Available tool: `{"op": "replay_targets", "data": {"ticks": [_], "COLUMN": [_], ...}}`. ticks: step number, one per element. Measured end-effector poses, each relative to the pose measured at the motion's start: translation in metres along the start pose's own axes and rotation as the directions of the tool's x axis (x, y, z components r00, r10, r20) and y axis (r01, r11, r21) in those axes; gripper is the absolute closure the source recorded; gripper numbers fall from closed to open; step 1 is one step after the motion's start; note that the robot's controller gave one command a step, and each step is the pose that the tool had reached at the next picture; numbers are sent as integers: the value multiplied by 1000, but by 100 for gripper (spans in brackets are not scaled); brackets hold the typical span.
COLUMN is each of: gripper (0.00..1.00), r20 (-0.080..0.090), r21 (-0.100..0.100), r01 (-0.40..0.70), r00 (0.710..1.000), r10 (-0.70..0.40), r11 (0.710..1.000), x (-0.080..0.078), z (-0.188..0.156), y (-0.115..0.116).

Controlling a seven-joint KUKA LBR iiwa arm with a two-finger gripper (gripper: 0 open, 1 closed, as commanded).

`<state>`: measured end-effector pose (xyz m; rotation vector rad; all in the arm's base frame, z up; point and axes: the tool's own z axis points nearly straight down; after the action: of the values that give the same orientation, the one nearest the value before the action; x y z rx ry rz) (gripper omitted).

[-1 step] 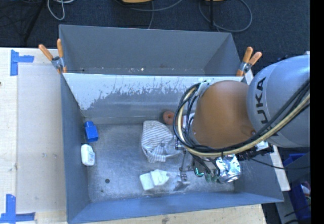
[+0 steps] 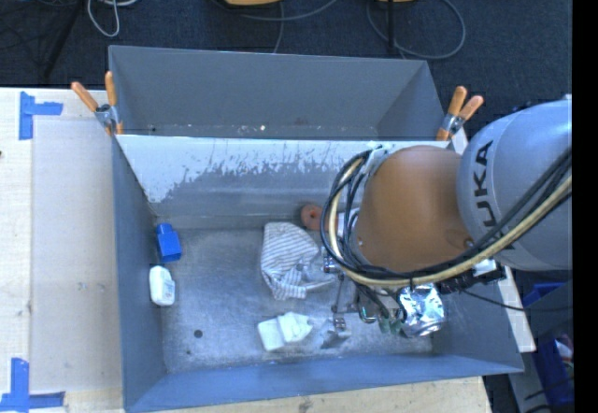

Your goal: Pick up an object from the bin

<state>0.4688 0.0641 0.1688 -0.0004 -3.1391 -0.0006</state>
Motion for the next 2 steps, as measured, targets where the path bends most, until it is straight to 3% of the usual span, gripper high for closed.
{"op": "replay_targets", "data": {"ticks": [1,2], "gripper": [100,100], "r20": [-17,-17], "r21": [0,0], "r01": [163,162], "r00": [986,987], "r10": [-163,-162], "r11": [987,987], "x": [-23,-23], "z": [92,92], "y": [-8,-8]}}
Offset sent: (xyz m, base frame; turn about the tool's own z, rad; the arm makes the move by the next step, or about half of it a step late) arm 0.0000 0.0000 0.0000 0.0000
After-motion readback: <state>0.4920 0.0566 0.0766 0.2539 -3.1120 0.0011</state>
